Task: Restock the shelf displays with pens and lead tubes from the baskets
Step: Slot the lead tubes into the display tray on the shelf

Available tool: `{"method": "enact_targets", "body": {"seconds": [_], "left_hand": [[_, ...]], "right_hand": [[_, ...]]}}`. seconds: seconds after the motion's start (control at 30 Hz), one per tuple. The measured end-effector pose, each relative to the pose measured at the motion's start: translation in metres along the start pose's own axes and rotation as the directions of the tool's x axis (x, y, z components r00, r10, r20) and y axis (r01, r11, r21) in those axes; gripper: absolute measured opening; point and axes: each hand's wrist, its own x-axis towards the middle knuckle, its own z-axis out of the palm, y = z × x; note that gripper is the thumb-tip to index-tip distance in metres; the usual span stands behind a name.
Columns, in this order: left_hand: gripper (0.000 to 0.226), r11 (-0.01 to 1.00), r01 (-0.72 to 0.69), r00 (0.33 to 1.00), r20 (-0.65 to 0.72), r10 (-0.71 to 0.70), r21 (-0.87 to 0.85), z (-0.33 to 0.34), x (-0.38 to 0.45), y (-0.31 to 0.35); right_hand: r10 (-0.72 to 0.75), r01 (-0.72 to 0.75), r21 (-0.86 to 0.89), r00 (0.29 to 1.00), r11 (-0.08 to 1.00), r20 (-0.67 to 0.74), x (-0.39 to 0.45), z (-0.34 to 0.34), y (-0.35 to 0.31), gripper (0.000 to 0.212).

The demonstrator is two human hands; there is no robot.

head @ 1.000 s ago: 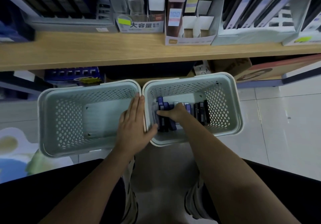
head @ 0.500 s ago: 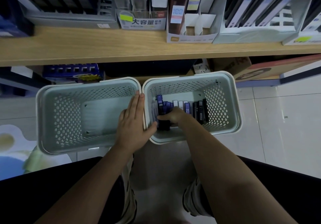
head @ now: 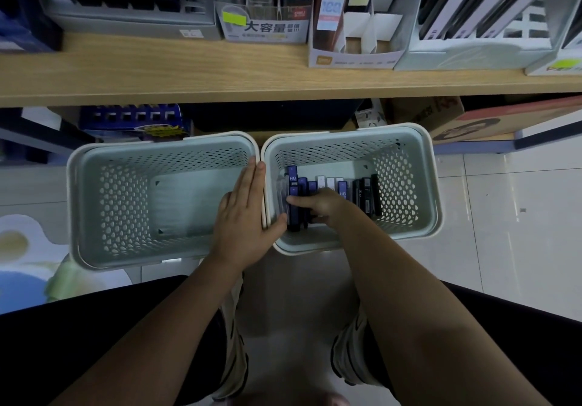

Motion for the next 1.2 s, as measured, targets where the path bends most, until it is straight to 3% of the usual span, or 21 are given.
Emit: {"method": "enact_targets", "body": {"seconds": [0.17, 0.3, 0.57, 0.7, 0.73, 0.8, 0.93, 1.03, 1.1, 1.2], "left_hand": [[0.093, 1.0, -0.002, 1.0, -0.006, 0.002, -0.012, 0.0, 0.001, 0.0], [0.093, 1.0, 0.004, 1.0, 0.001, -0.004, -0.009, 0.0, 0.0, -0.001], [0.108, 1.0, -0.002, 0.999, 0.035, 0.002, -0.002, -0.003, 0.001, -0.003], [0.113, 1.0, 0.012, 0.998, 0.055, -0.012, 0.001, -0.003, 0.0, -0.001], [0.112, 1.0, 0.014, 0.998, 0.054, -0.014, -0.001, -0.003, 0.001, -0.001], [0.112, 1.0, 0.015, 0.999, 0.05, -0.015, -0.004, -0.004, 0.001, -0.002], [0.11, 1.0, 0.006, 0.999, 0.041, -0.006, -0.012, -0.003, 0.0, -0.002], [0.109, 1.0, 0.006, 0.999, 0.041, -0.005, -0.024, -0.003, 0.001, -0.001], [0.109, 1.0, 0.011, 0.999, 0.044, -0.01, -0.023, -0.003, 0.0, -0.001], [0.109, 1.0, 0.009, 0.999, 0.047, -0.008, -0.026, -0.003, 0.0, -0.001]], "right_hand": [[-0.029, 0.026, 0.04, 0.997, 0.999, 0.066, -0.009, 0.003, -0.006, 0.094], [-0.044, 0.044, 0.003, 0.994, 0.999, 0.099, -0.001, 0.008, -0.005, 0.134], [-0.028, 0.015, 0.089, 0.989, 0.996, 0.144, 0.008, 0.006, -0.004, 0.111], [-0.042, 0.013, 0.169, 0.984, 0.986, 0.171, -0.015, 0.008, -0.016, 0.06], [-0.04, 0.007, 0.182, 0.983, 0.983, 0.178, -0.016, 0.008, -0.015, 0.056], [-0.028, -0.008, 0.2, 0.983, 0.98, 0.181, -0.013, 0.008, -0.014, 0.069], [-0.015, -0.006, 0.134, 0.988, 0.991, 0.154, -0.009, 0.012, -0.015, 0.139], [-0.017, -0.004, 0.149, 0.99, 0.989, 0.14, -0.005, 0.012, -0.011, 0.164], [-0.021, -0.005, 0.17, 0.988, 0.985, 0.15, -0.008, 0.013, -0.013, 0.163], [-0.011, -0.023, 0.23, 0.989, 0.973, 0.148, -0.008, 0.014, -0.013, 0.128]]}}
